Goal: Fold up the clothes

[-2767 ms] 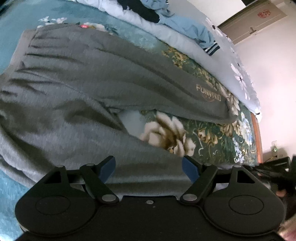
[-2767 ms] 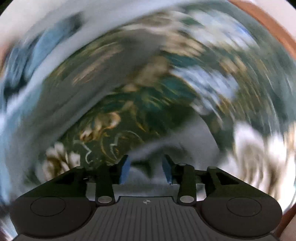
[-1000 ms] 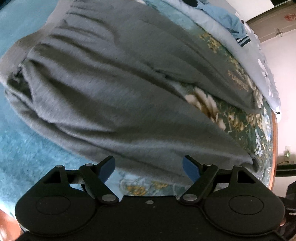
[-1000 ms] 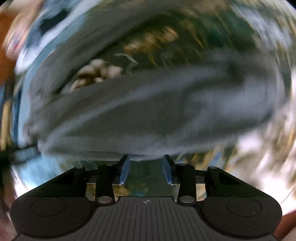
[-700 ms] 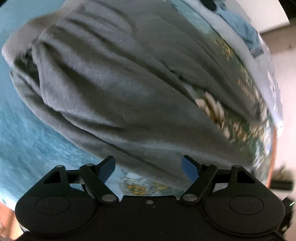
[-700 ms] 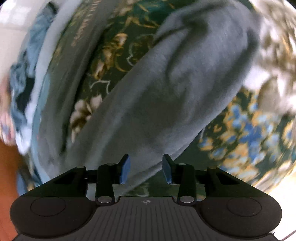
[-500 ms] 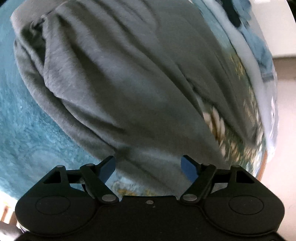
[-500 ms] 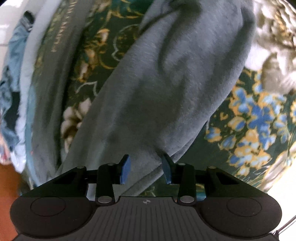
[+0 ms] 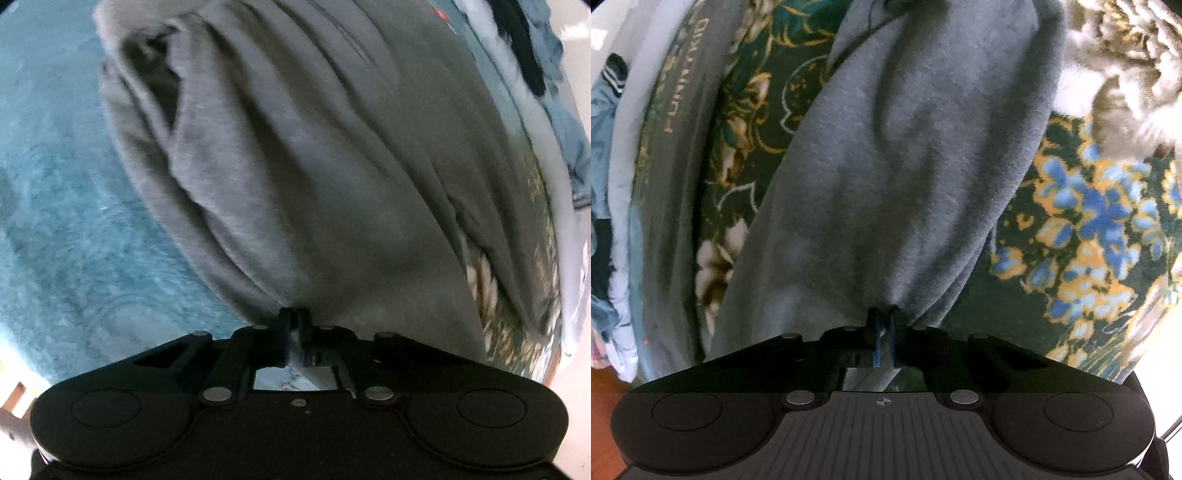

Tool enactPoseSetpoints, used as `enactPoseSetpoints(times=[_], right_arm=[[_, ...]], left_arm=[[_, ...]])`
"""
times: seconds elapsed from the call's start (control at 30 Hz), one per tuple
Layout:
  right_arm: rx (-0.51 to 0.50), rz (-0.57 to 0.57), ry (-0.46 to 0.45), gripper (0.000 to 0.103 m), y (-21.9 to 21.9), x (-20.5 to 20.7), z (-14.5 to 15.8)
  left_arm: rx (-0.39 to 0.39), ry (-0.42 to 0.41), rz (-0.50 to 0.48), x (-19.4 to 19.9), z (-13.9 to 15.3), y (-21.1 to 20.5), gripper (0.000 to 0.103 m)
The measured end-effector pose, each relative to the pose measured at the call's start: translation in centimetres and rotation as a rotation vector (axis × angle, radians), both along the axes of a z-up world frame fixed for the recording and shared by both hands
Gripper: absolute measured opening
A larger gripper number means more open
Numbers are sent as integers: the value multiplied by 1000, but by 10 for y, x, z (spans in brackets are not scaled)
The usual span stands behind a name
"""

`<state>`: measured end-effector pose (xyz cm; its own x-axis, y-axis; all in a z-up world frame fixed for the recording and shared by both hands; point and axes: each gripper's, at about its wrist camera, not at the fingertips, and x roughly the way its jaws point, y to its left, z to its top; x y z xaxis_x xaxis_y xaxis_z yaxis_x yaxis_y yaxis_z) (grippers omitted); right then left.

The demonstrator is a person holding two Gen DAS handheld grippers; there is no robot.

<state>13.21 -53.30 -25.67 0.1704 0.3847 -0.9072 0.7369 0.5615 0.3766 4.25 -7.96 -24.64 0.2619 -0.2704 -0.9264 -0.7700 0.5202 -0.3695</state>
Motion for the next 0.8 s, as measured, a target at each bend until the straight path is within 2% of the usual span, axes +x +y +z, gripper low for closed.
enactPoseSetpoints(times=[0.13,0.2,0.27,0.47,0.53,0.6,0.8], right_arm=[[3,3,-25,3,-3,-4,11],[0,7,-28,2,-7,-6,14],[1,-1,-25,2,-12,-10,16],[-21,-14,-6,0,-30,-27,22],[-22,-7,-6,0,-33,-30,19],[-2,3,-14,1,-26,-32,13],[57,46,-29,3,1,-18,9]], left_arm=[[-86,-9,-33,0,2,1,3],[-121,-12,-50,0,3,-1,14],[-136,-12,-61,2,2,-6,40],[-145,27,-111,12,-6,-24,44],[-158,29,-86,13,-10,-26,45],[-175,33,-54,13,-10,-25,47],[-178,32,-82,20,3,-26,47]])
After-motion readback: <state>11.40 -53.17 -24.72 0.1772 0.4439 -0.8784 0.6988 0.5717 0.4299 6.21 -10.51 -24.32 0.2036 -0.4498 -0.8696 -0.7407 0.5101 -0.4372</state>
